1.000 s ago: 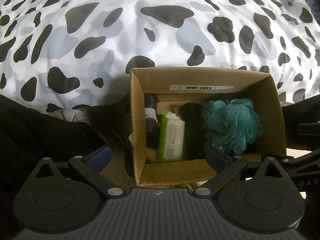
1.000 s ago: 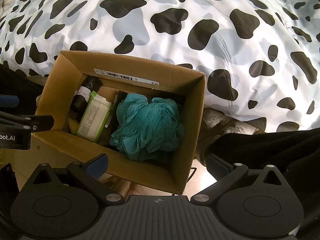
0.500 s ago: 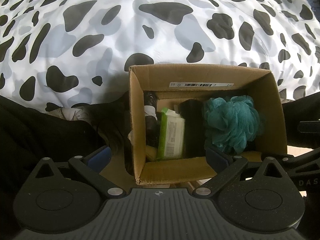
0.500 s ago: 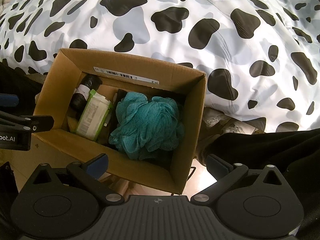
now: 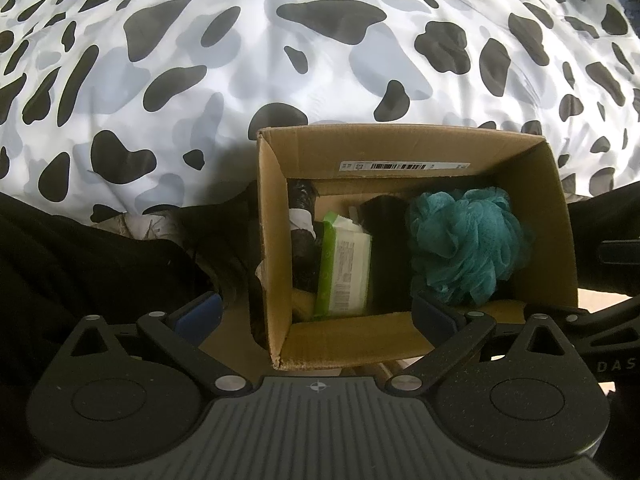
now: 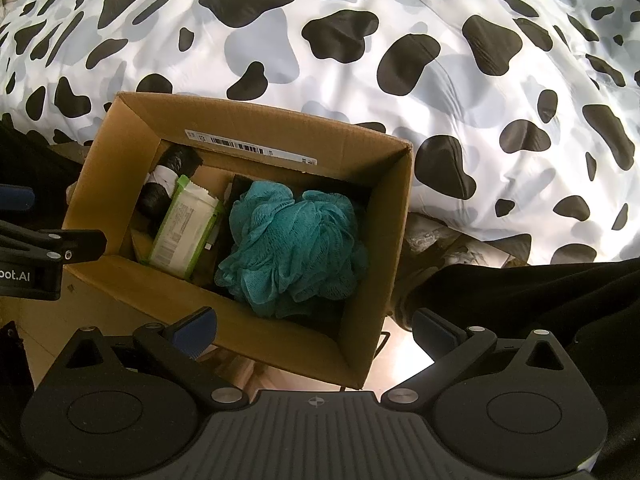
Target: Organize soft objects
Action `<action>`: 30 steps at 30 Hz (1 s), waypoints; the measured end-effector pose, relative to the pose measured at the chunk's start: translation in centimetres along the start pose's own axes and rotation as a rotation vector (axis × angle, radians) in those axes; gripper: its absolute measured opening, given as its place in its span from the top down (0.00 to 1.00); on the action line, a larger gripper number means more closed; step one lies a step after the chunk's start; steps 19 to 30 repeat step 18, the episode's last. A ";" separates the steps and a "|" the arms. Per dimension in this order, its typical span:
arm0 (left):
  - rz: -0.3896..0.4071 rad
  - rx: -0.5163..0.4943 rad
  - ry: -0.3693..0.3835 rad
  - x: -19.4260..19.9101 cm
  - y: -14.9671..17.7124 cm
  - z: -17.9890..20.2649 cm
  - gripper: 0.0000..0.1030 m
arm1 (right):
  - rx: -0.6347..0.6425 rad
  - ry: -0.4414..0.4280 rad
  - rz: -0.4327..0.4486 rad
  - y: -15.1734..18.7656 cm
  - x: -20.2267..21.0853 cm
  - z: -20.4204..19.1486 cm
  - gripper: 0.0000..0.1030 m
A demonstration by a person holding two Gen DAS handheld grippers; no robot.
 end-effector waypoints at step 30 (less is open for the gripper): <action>0.013 -0.013 0.009 -0.1 -0.1 0.2 0.00 | 0.001 0.005 -0.006 0.0 -0.2 0.0 0.00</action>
Point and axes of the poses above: each gripper's, at about its wrist camera, not at the fingertips, and x roughly against the way its jaws point, z to its right, y to its underside, the point moved 7 cm from there along -x, roughly the way its jaws point, and after that the axes turned 9 degrees about -x, right-handed, at the moved point
